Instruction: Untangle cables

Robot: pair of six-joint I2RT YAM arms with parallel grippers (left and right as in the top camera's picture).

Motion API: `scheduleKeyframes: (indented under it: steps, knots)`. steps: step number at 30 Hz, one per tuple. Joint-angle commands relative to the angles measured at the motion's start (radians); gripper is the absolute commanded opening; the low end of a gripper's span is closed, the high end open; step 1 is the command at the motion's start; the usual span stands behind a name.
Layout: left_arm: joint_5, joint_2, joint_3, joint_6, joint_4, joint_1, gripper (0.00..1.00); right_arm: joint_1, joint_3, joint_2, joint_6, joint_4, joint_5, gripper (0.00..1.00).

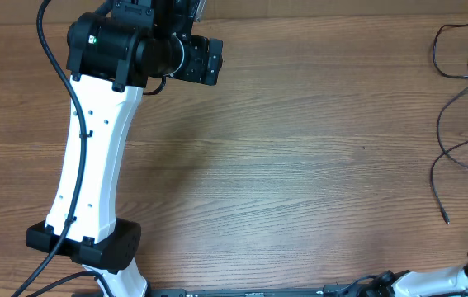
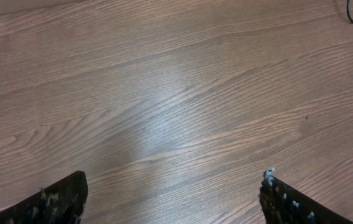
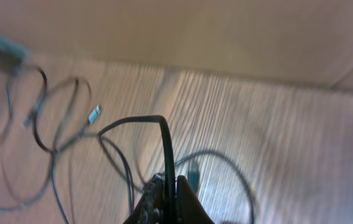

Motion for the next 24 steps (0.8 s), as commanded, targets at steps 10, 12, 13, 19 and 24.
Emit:
scheduleKeyframes:
  steps: [10,12,13,19,24]
  knots:
    - [0.003,-0.001,0.002,-0.004,-0.003,-0.007,0.88,0.155,-0.086,0.033,0.005,0.063,0.088,0.04]
    - [0.003,-0.001,0.002,-0.004,-0.003,-0.007,0.87,0.159,-0.099,0.034,0.006,0.074,0.138,0.04]
    - [0.003,-0.001,0.002,-0.004,-0.003,-0.007,0.87,0.159,-0.106,0.034,0.006,0.079,0.161,0.04]
    - [0.003,-0.001,0.002,0.0,-0.009,-0.007,0.88,0.116,-0.122,0.034,0.013,0.087,0.241,0.04]
    - [0.001,0.0,0.002,0.0,-0.009,-0.007,0.87,0.046,-0.129,0.034,0.036,0.091,0.229,0.04]
